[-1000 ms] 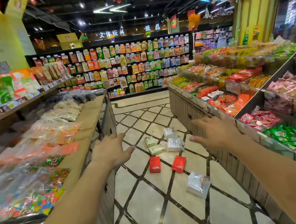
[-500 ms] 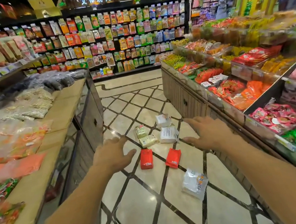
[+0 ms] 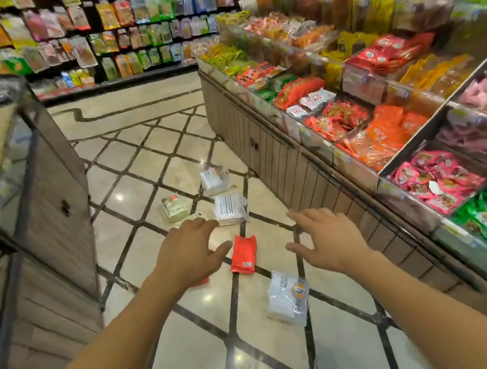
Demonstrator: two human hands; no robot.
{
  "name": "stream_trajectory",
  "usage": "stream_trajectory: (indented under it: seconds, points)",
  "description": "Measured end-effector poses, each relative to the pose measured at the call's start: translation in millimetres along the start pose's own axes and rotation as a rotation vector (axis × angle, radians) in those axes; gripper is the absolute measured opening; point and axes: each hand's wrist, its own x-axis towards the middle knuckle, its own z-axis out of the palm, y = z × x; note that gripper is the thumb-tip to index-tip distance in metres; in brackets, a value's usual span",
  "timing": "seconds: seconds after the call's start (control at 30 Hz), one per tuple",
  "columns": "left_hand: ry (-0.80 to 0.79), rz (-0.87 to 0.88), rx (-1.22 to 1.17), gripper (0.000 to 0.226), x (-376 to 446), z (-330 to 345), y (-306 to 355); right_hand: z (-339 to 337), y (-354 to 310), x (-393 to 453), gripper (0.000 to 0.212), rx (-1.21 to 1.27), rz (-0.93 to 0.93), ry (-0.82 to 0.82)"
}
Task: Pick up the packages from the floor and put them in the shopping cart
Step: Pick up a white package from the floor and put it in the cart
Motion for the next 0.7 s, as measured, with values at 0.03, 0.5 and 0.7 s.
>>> stream_trajectory:
  seconds: [0.03,0.5,0.7]
  points:
    - [0.000,0.031,-0.005,0.084,17.0,4.0,1.1,5.9,6.4,8.1,0.072,0.016,0.017,-0.003]
    - [-0.117,0.010,-0.271,0.050,267.1,144.8,60.9,168.5,153.5,144.7,0.065,0.291,0.275,-0.057]
    - [-0.270,0.004,-0.321,0.065,343.7,302.8,54.2,340.1,192.0,189.9,0.064,0.434,0.384,-0.082]
